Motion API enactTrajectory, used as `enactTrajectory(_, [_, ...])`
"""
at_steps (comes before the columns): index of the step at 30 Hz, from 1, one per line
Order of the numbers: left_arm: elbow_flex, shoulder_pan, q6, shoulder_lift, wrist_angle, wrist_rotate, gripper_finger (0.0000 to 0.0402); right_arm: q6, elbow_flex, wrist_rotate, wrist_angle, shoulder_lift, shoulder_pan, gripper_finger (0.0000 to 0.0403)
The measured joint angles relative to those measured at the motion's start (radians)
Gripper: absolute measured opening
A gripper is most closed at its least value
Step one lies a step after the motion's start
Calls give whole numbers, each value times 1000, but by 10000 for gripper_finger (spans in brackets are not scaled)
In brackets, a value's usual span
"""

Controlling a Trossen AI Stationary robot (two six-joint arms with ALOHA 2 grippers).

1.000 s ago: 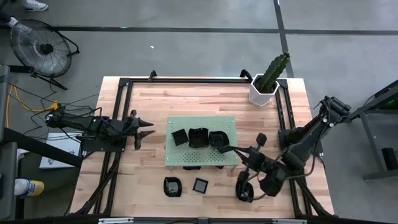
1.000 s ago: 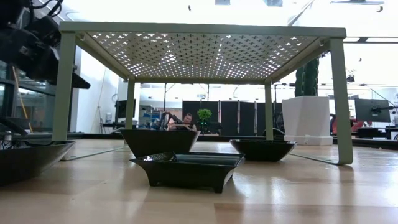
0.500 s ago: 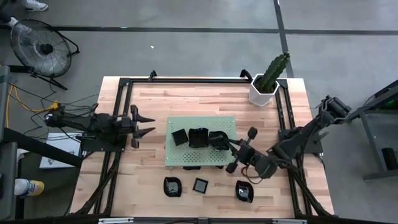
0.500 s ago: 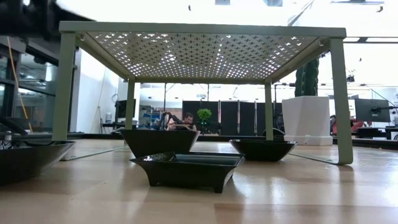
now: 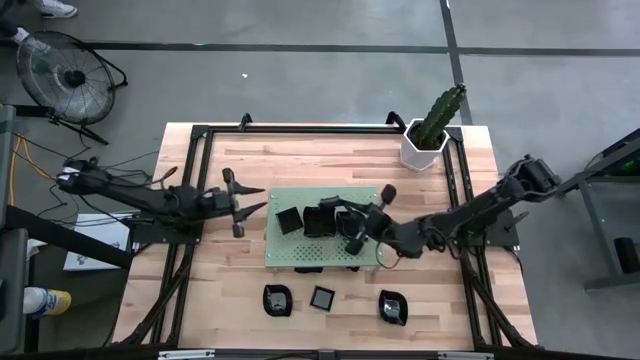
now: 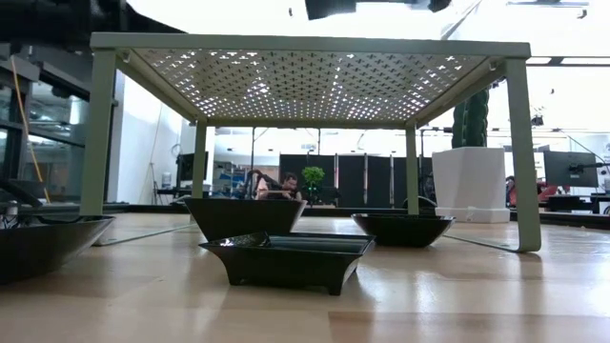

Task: Pick & Place Mini shaped plates
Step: Stack the black square shaped plate on top of the black square shaped plate on the shelf

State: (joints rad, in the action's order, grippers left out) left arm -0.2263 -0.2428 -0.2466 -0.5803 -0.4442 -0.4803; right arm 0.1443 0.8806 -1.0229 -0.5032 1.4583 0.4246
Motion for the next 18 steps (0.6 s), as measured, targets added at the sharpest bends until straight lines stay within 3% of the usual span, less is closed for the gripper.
enactTrajectory(5, [-89, 0, -149, -188, -115, -28, 156, 52, 0, 36, -85, 37, -44, 1])
enactTrajectory(11, [-245, 0, -382, -394, -108, 23, 156, 3, 0, 114, -94, 41, -80, 0])
enactTrajectory(14, [-321, 0, -322, -474, -104, 14, 156, -6, 0, 115, -94, 41, -85, 0])
enactTrajectory(18, [-404, 0, -104, -538, -105, -98, 156, 6, 0, 112, -94, 41, -85, 0])
